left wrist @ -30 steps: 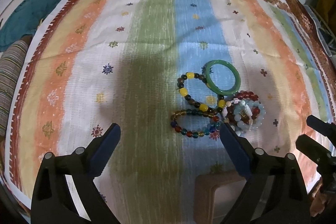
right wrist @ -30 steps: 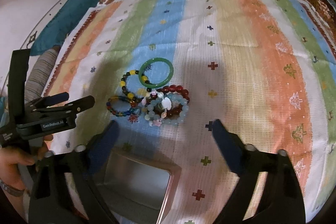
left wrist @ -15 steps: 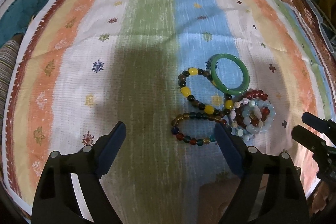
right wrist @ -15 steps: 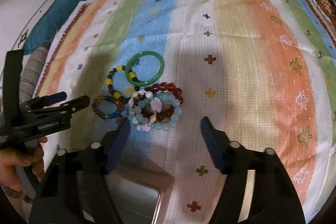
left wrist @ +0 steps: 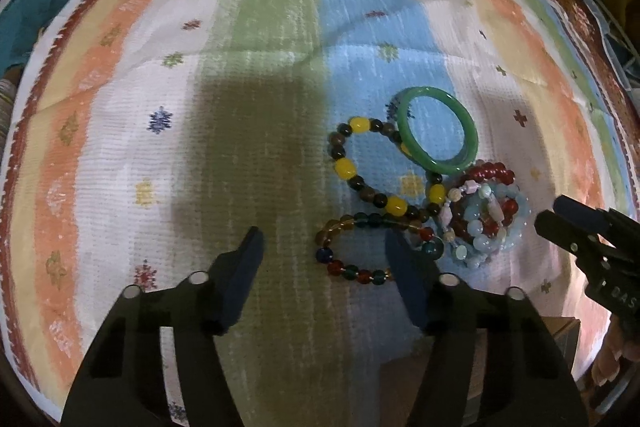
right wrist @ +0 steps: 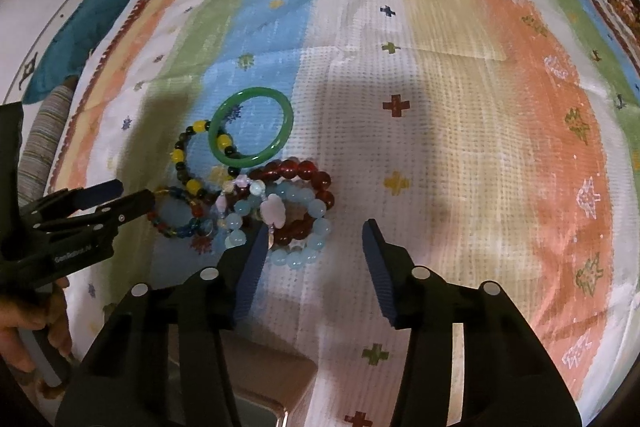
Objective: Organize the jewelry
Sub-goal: 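Grasp the multicolour bead bracelet with the left tool while the right tool grasps the pale blue bead bracelet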
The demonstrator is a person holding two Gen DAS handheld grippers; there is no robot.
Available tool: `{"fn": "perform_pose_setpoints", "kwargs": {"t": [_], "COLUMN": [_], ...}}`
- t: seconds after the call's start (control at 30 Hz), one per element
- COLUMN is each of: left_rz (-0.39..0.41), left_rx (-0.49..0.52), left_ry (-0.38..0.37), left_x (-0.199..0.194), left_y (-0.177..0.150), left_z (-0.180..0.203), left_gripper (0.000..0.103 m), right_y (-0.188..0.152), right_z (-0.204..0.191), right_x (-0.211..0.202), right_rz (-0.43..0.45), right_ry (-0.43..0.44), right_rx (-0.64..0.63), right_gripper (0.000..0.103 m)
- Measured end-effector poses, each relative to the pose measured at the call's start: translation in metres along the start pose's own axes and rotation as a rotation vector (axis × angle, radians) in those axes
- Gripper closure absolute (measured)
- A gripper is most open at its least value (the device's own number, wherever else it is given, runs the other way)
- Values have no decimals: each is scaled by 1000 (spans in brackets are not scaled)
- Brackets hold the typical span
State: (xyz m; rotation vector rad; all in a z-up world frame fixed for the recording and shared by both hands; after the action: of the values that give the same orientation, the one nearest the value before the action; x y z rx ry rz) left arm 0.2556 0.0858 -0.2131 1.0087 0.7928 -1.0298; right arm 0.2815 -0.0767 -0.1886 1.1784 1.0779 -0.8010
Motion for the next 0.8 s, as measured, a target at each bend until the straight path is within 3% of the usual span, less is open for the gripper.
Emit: {"fn": "perform_pose_setpoints", "kwargs": {"t": [0.37, 0.5, 0.57, 0.67, 0.73, 0.8], "left_rz": [-38, -55, -59, -56, -51, -51], "left_rx": [0, -13, -1, 15, 13, 11], "left_ry": [-17, -8, 6, 39, 37, 44], "left_x": [17, 23, 26, 27, 27, 27], "left_y": [1, 3, 2, 1, 2, 1], "left_z": [-2, -7, -7, -8, -9, -9], "left_gripper": [53, 58, 62, 72, 86, 93], "right_y": [4, 4, 4, 4, 5, 5], "right_z": [-4, -5, -6, -8, -9, -9], "right_x": [18, 25, 28, 29, 30, 30], "right_rz": [-28, -42, -49, -47, -47, -46], "right_ry": [-16, -25, -19, -12, -3, 0], "right_rx": [-22, -27, -27, -30, -28, -27], "right_gripper": [70, 84, 84, 87, 89, 90]}}
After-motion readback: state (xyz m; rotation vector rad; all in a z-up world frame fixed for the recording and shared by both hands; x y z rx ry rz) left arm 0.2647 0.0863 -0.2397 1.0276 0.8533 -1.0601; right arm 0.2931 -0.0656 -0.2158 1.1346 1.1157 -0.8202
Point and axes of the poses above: each gripper's, at about its wrist camera, not at the fingertips, and x roughly the way its jaws point, z to its right, y to its top, the point moved 7 cm from there along x, roughly the way its jaws point, and after that the axes turned 15 degrees about -y, right-handed, at the moved point
